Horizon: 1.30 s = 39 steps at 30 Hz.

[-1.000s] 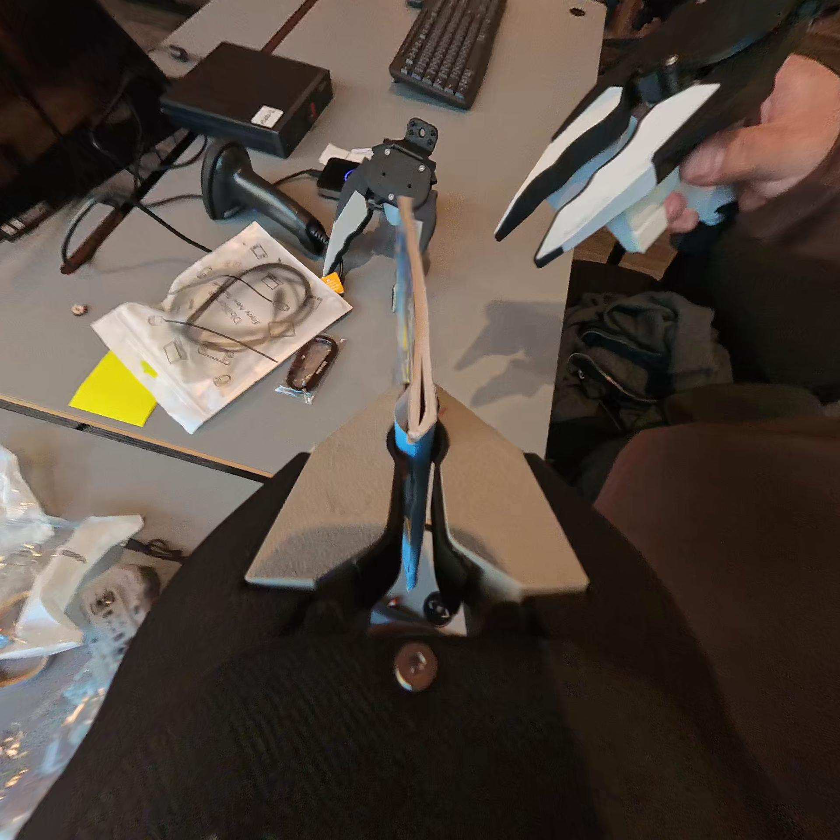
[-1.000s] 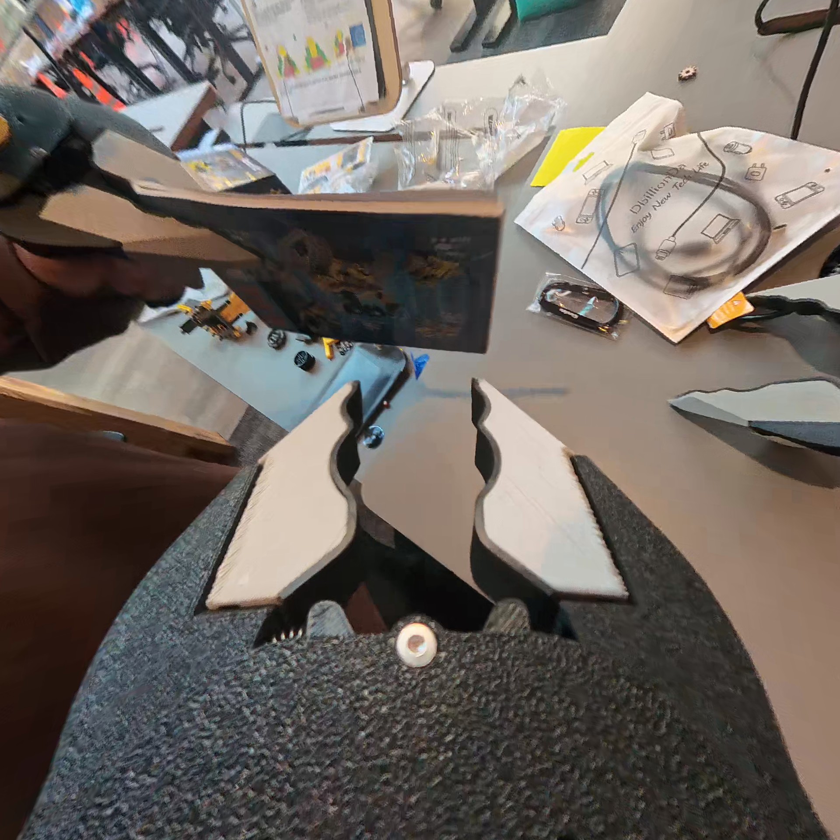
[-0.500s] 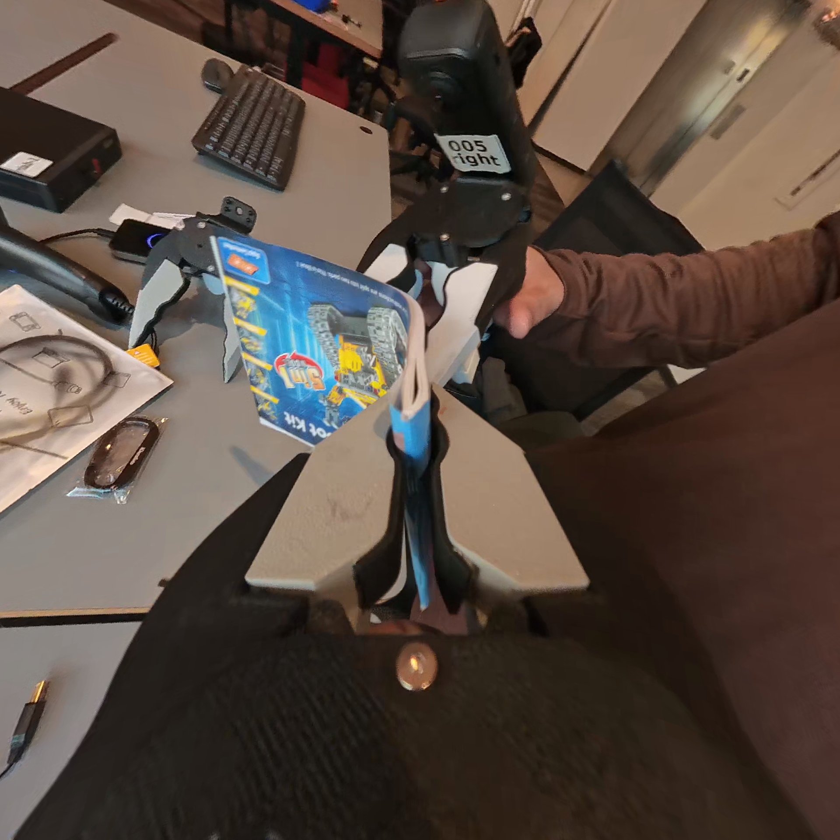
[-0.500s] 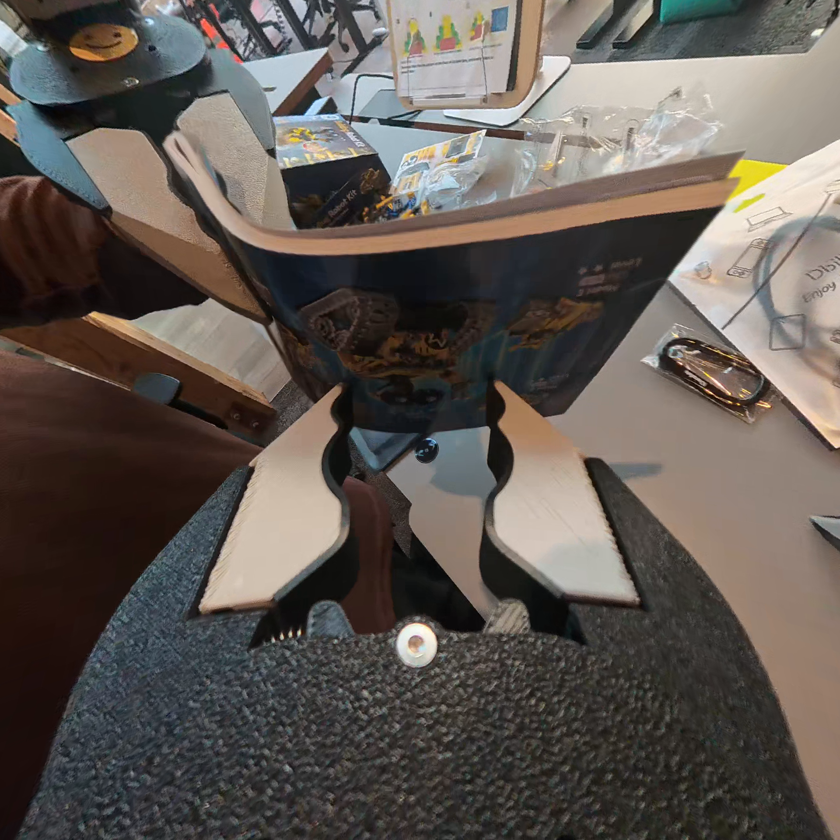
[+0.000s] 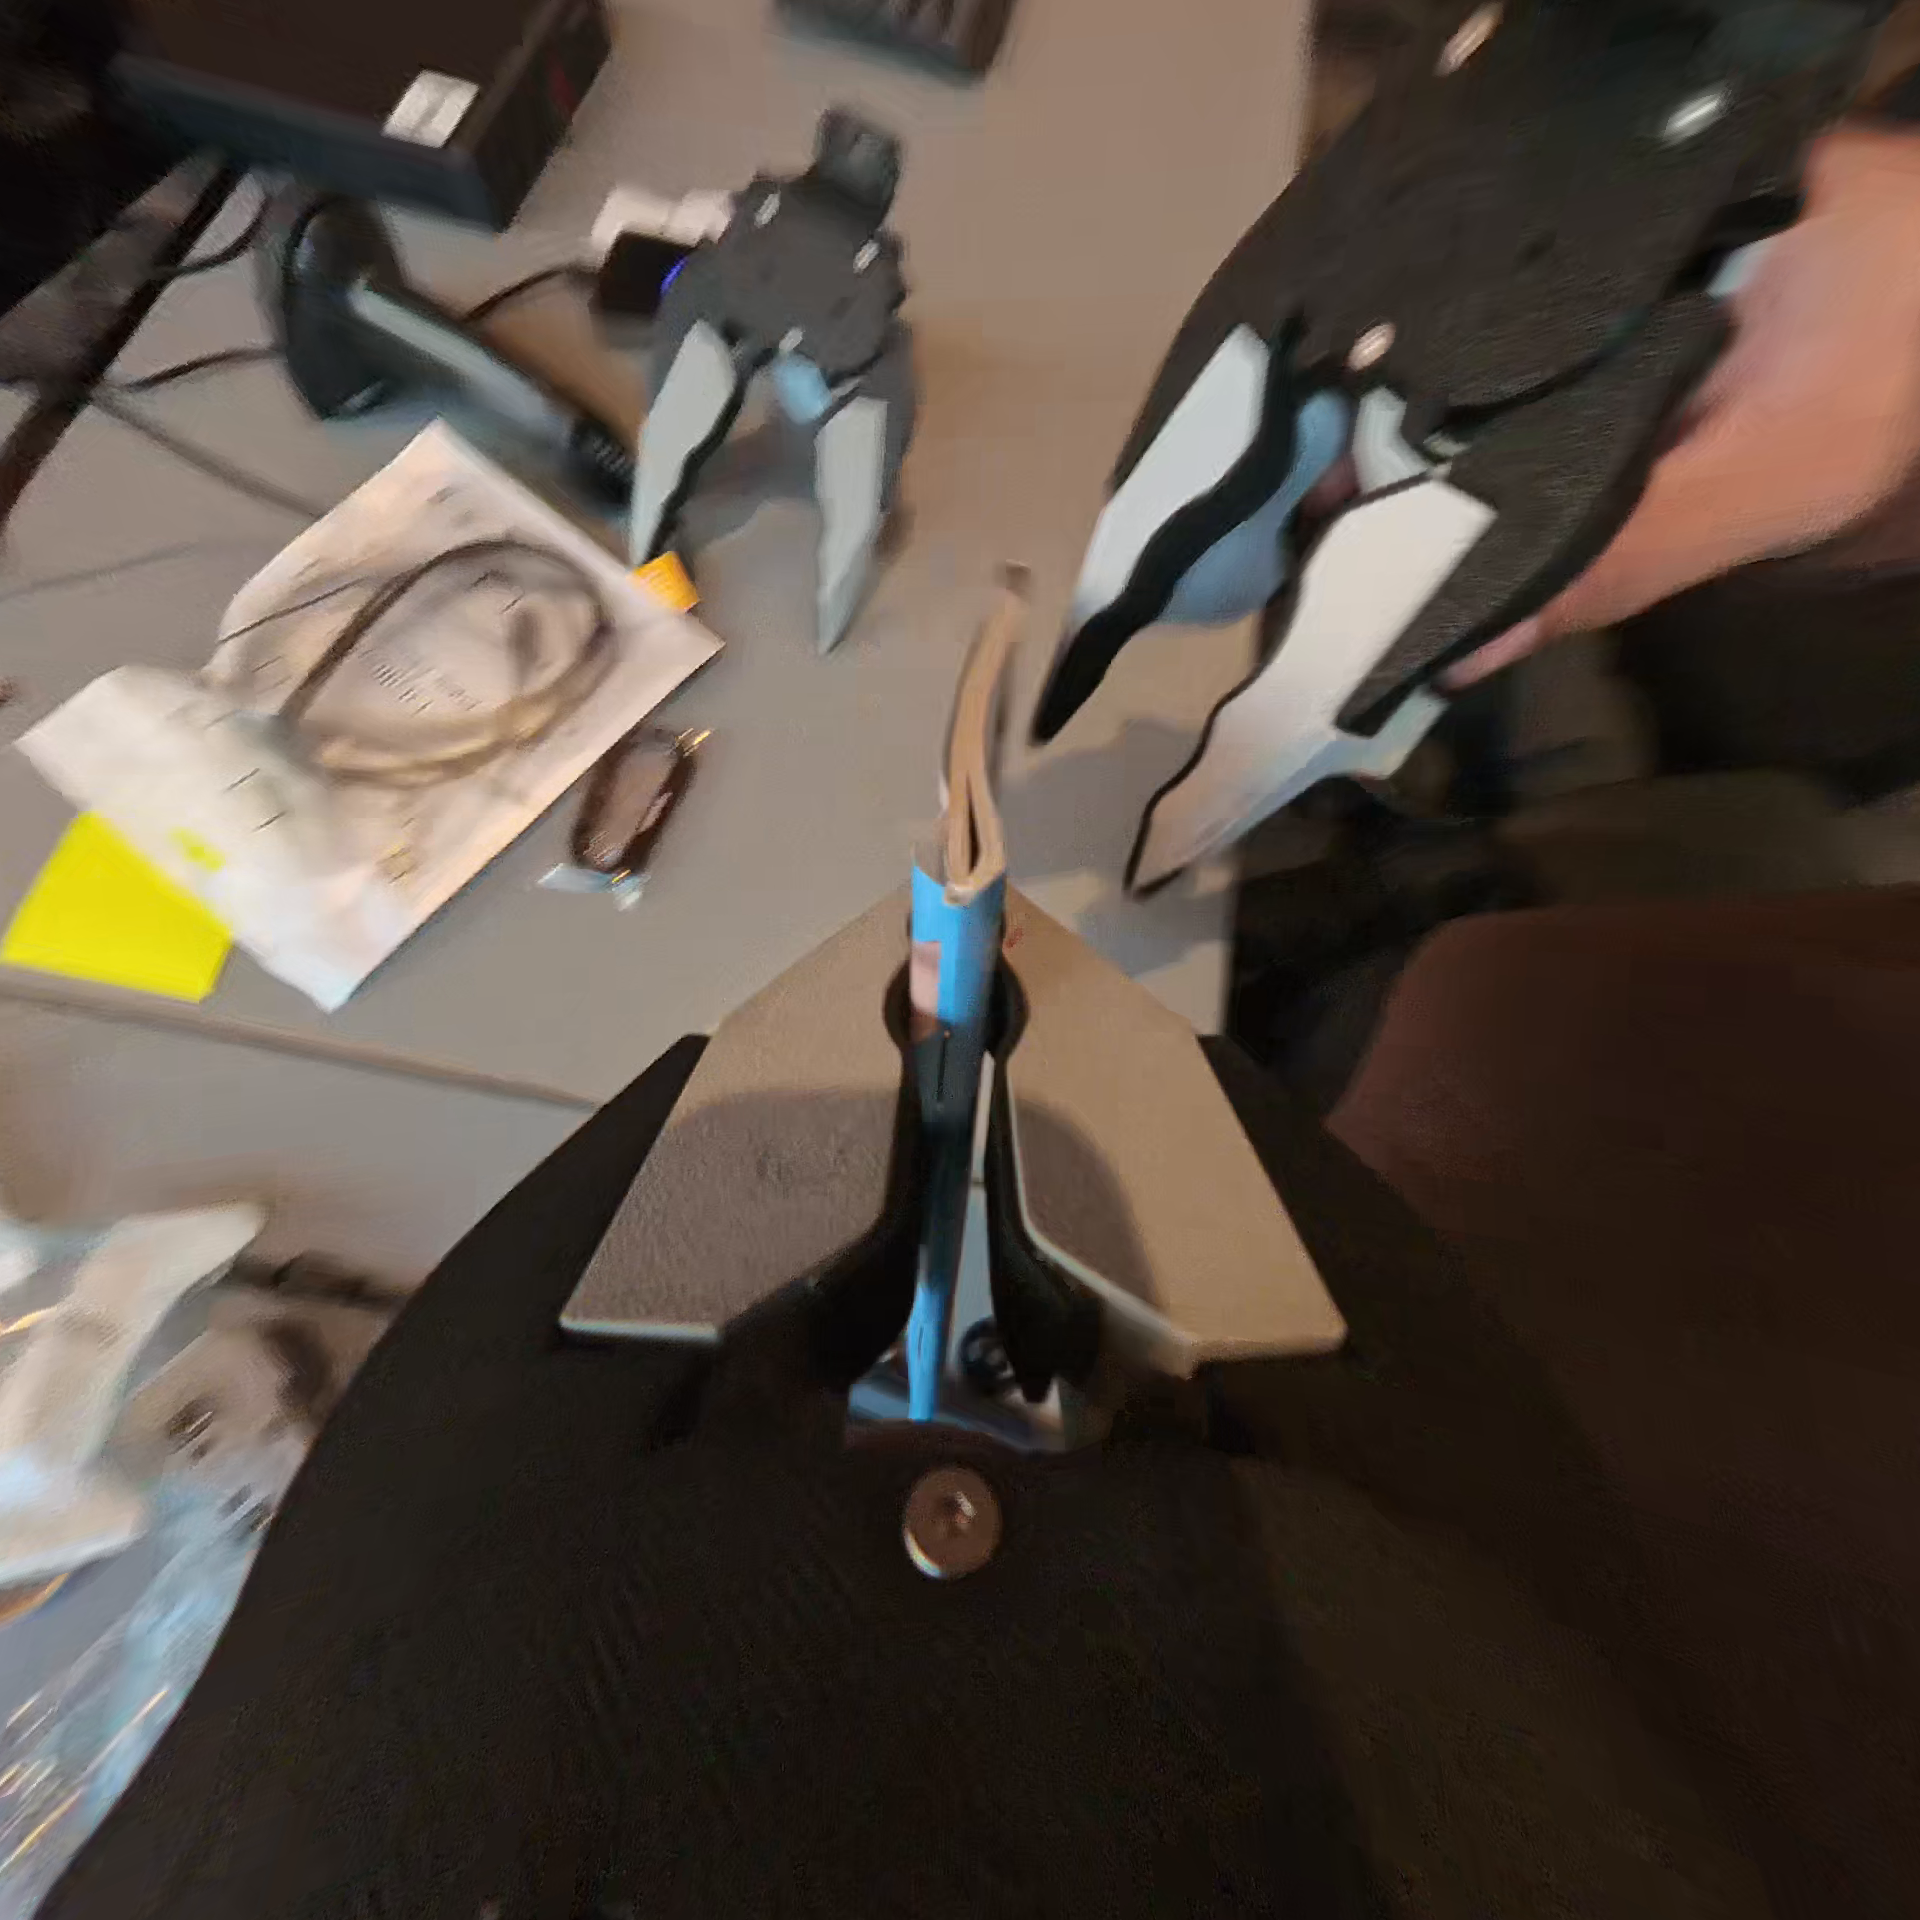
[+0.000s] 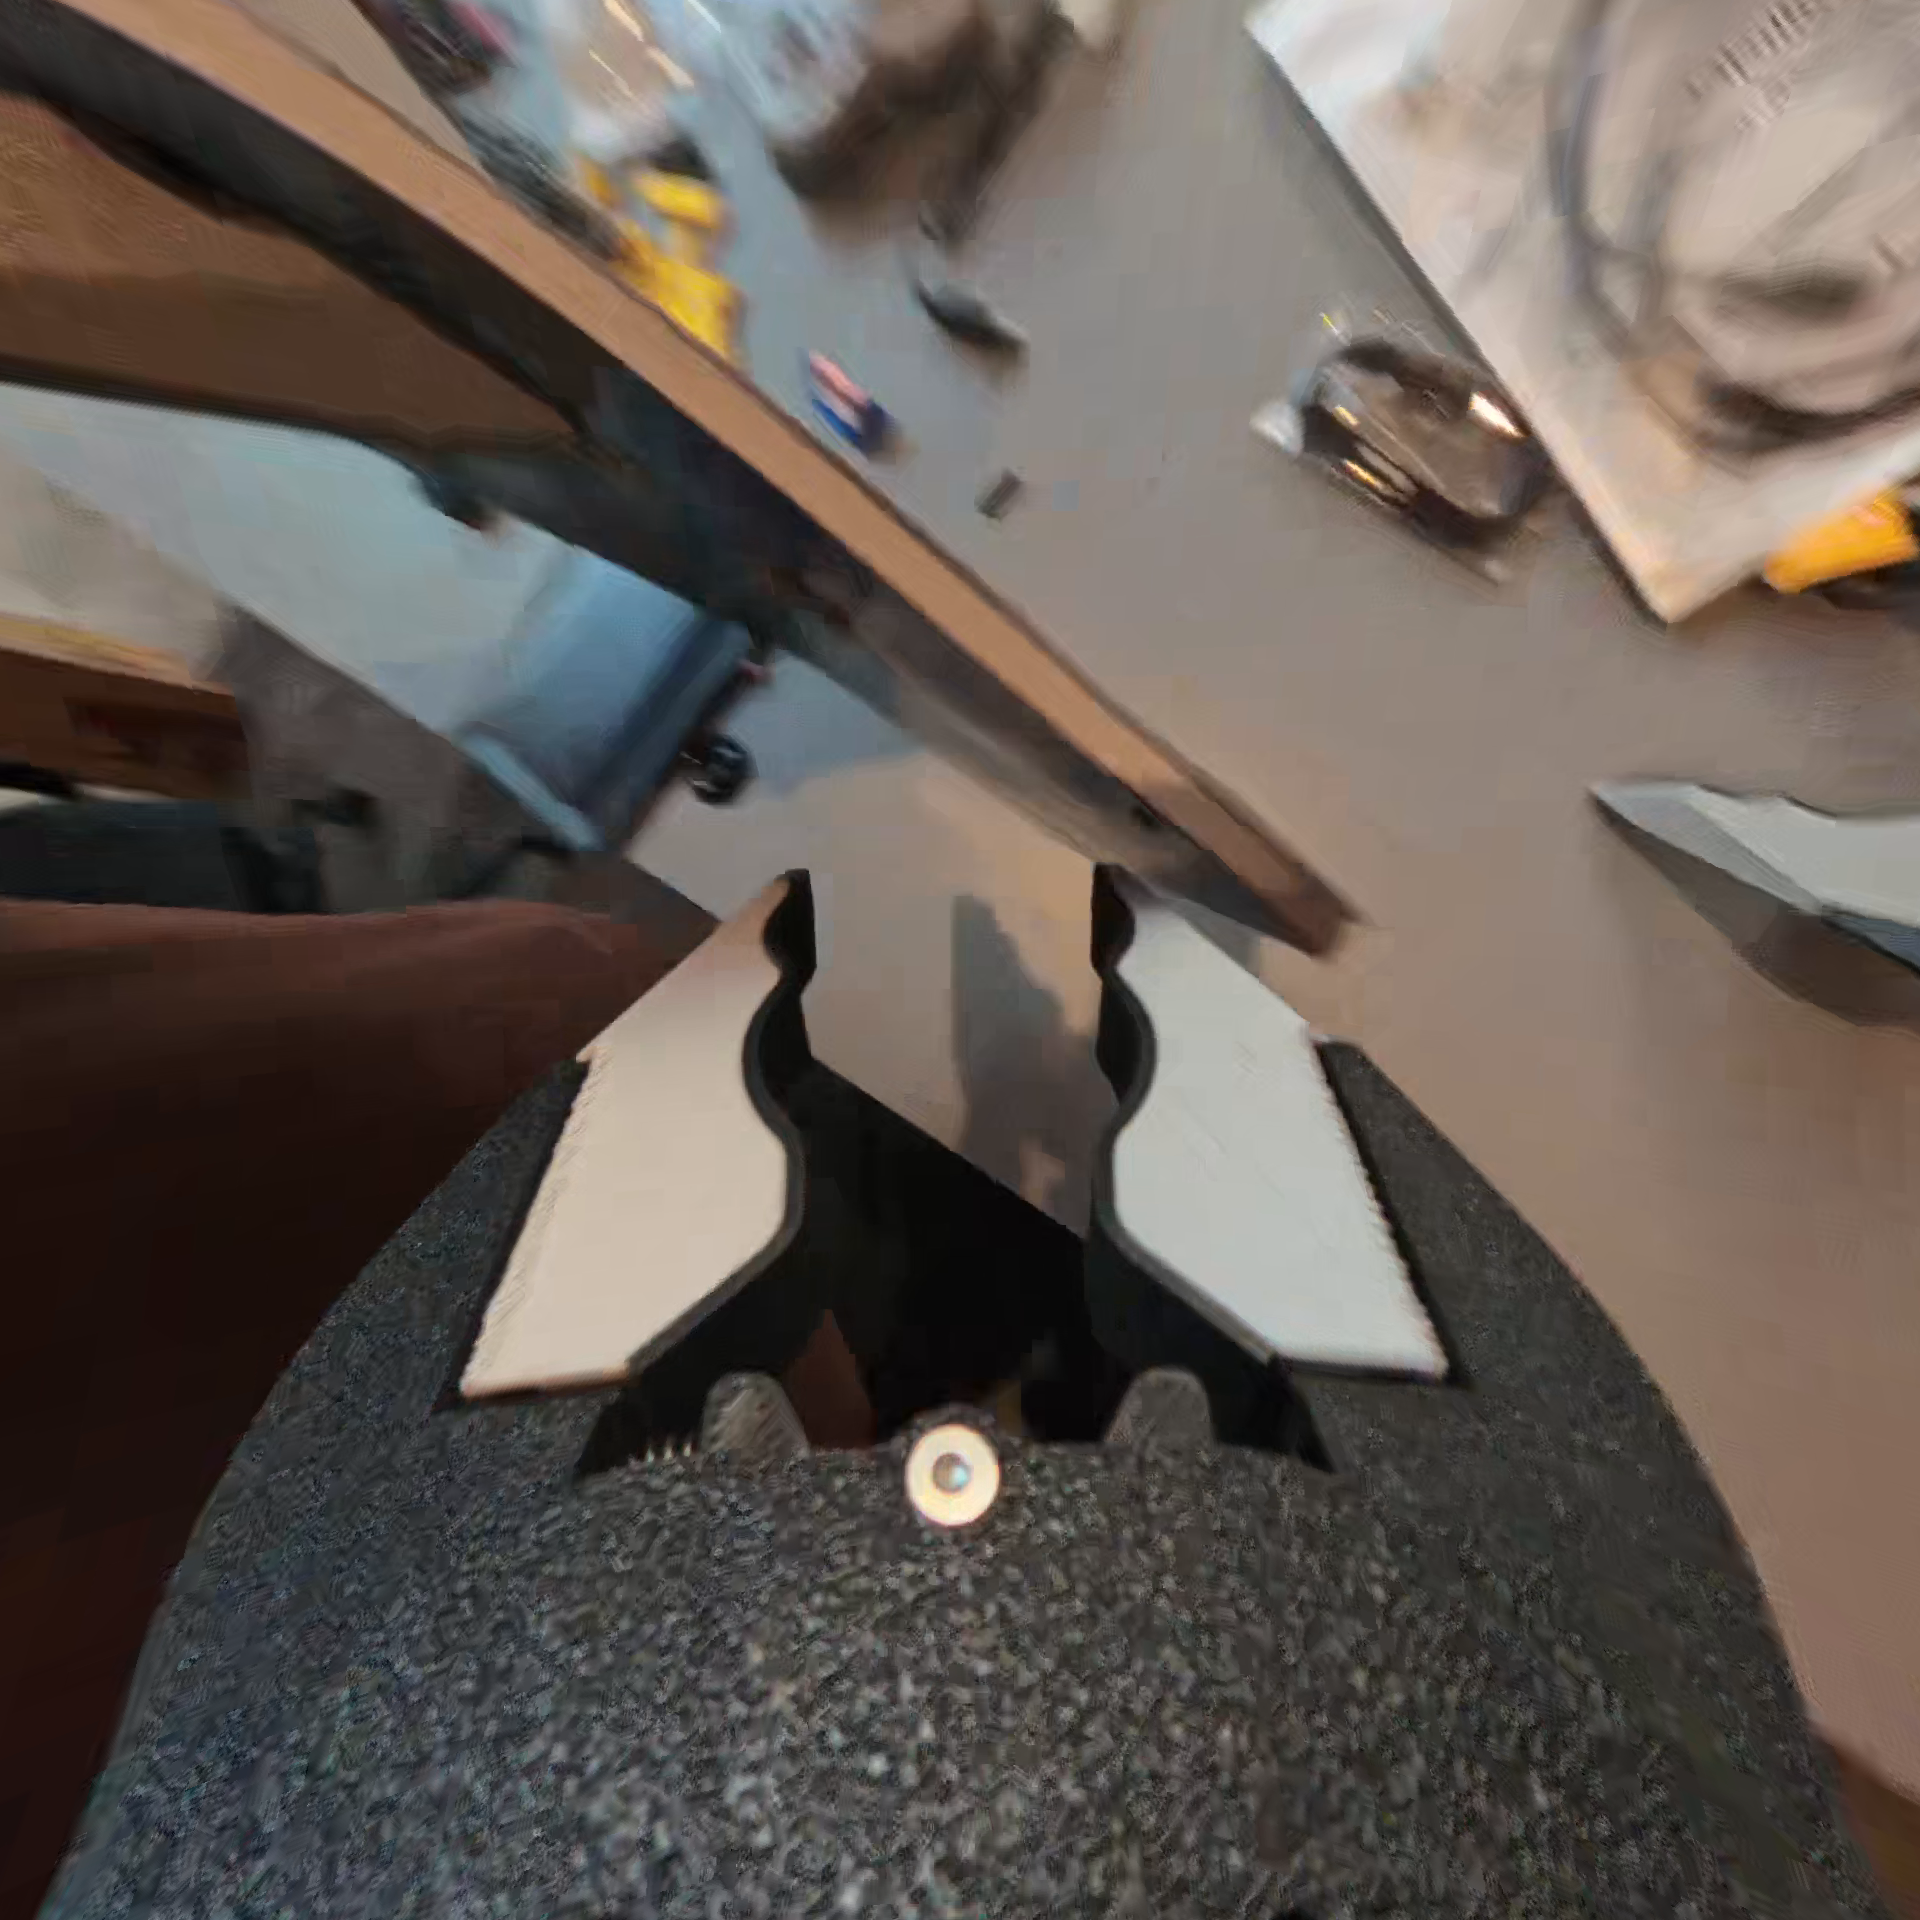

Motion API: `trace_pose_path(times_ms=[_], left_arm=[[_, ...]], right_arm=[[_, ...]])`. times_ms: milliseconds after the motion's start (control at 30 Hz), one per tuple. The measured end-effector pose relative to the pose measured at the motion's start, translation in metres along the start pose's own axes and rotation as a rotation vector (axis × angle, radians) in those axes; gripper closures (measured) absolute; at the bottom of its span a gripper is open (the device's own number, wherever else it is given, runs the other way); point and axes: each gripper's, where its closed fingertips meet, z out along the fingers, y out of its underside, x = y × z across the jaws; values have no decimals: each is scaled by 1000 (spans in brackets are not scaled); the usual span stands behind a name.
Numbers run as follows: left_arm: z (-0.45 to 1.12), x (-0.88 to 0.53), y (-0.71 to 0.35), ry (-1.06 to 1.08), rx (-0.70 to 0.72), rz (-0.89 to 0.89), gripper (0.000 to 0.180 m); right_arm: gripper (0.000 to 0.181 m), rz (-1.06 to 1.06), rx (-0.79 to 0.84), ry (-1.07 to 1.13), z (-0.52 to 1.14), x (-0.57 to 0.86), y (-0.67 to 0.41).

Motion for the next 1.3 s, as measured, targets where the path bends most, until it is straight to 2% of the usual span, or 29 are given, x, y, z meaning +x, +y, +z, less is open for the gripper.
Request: trace_pose_path(times_ms=[67, 133, 267, 367, 533, 633, 800, 933, 1000, 1133, 1200, 1267, 1300], left_arm=[[7, -23, 7, -136, -60, 72, 177], [2, -41, -4, -240, -55, 153, 178], [-41, -86, -61, -470, 159, 186, 178], [-57, -80, -88, -474, 293, 294, 178], [1, -43, -26, -381, 70, 558, 178], [29, -39, 15, -353, -47, 519, 178], [40, -43, 27, -408, -49, 481, 177], [43, -33, 22, -445, -10, 543, 177], [48, -27, 26, -465, -28, 600, 178], [62, -1, 40, -406, -32, 650, 177], [68, 16, 51, -355, -44, 702, 177], [74, 37, 62, -272, -39, 754, 177], [75, 42, 69, -244, -50, 768, 175]], right_arm=[[129, -9, -117, 142, 3, 19, 13], [129, -10, -113, 146, 1, 17, 10], [129, -43, -83, 166, -7, 14, 7], [130, -47, -71, 171, -11, 12, 8], [131, -32, -88, 163, -11, 15, 22], [131, 39, -92, 103, -8, 11, 32], [133, 238, -52, -55, -9, 0, 41], [130, 528, 135, -403, -19, -28, 16], [118, 649, 228, -559, -23, -35, 3], [117, 818, 262, -644, -5, -28, 4], [125, 894, 270, -718, 1, -29, 3], [149, 924, 247, -733, 10, -30, 9], [155, 918, 214, -720, 16, -31, 16]])
